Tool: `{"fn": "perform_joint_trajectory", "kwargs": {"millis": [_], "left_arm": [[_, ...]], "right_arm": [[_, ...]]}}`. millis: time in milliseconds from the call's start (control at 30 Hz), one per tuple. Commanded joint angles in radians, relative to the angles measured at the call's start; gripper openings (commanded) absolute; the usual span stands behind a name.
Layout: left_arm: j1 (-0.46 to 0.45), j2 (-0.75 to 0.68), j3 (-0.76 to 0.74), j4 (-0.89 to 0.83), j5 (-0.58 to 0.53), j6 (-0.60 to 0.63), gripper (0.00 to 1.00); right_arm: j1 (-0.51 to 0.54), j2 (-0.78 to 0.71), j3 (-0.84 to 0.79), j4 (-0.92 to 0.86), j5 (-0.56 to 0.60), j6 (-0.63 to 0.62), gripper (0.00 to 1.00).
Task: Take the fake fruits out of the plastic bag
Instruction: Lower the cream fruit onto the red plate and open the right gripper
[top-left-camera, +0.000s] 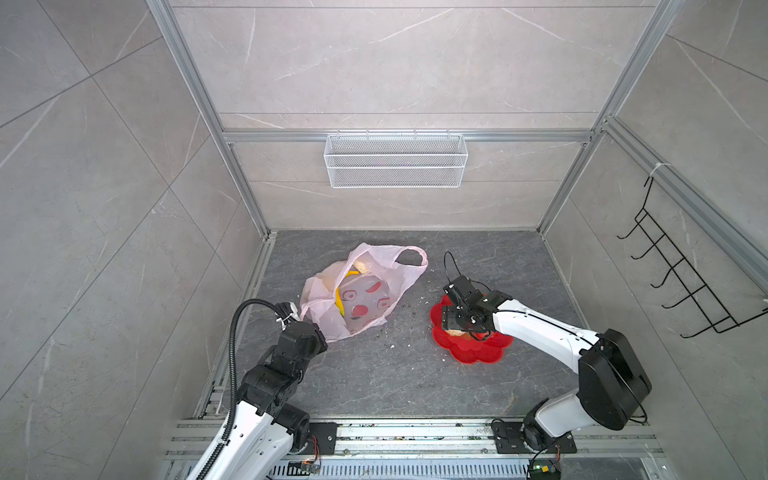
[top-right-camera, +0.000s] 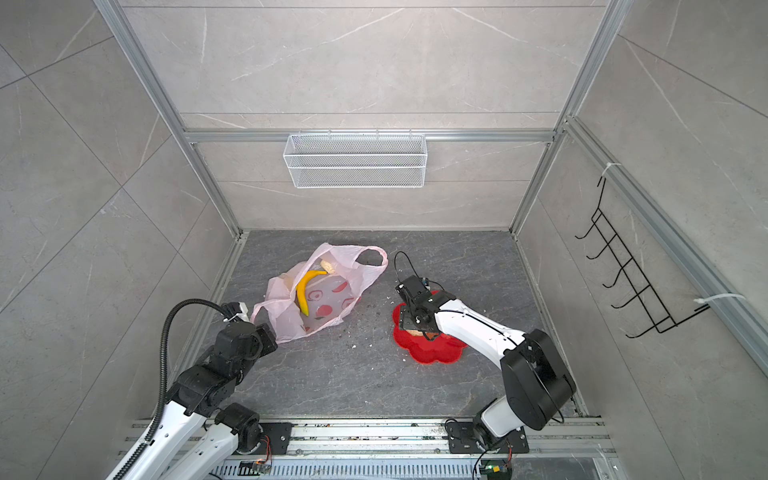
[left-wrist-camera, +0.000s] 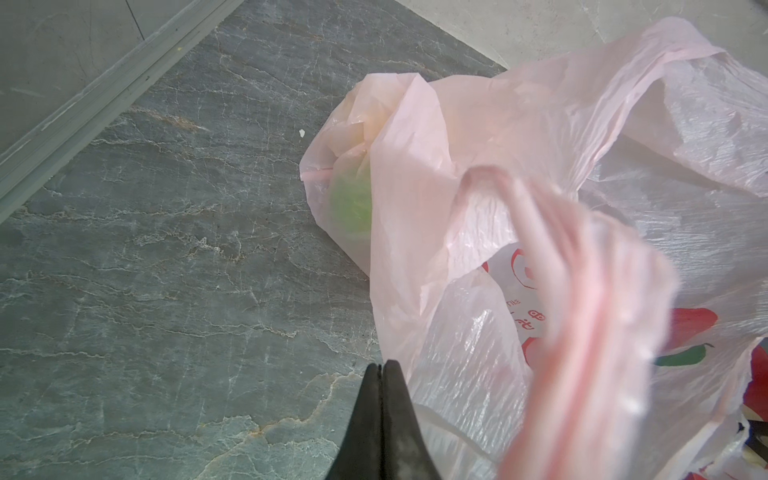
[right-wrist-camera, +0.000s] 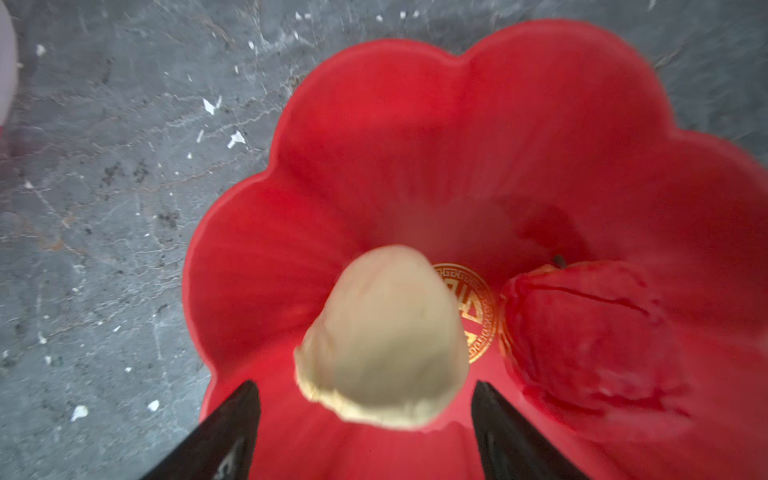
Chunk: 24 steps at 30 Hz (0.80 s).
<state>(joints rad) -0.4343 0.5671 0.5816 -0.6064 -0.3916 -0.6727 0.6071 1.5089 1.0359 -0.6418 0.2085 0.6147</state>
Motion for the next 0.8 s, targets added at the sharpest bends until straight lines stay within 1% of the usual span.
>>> {"fn": "perform_joint_trajectory", "kwargs": {"millis": [0,133,233,333,500,667,767], "left_arm": [[-0.003,-0.009,0.039,0.003,-0.019,0.026,0.0],[-0.003,-0.011,0.033,0.004,-0.013,0.025,0.0],[-0.003,-0.016,0.033,0.004,-0.015,0.025,0.0],[-0.003,-0.021,0.035,-0.002,-0.017,0.024,0.0],[-0.003,-0.029,0.037,-0.012,-0.02,0.024,0.0],[-0.003,-0.021,0.034,-0.003,-0.018,0.022,0.0],[-0.004,-0.022,0.035,0.001,-0.014,0.022,0.0]], "right_arm": [[-0.002,-0.058,0.064,-0.075,0.031,-0.033,0.82],[-0.001,-0.093,0.108,-0.095,0.025,-0.054,0.82],[-0.001,-0.087,0.133,-0.118,0.032,-0.058,0.83],[0.01,-0.104,0.126,-0.082,0.002,-0.07,0.82],[0.05,-0.115,0.157,0.087,-0.091,-0.104,0.83],[0.075,-0.022,0.195,0.341,-0.213,-0.018,0.85],[0.086,0.072,0.263,0.41,-0.252,0.022,0.86]]}}
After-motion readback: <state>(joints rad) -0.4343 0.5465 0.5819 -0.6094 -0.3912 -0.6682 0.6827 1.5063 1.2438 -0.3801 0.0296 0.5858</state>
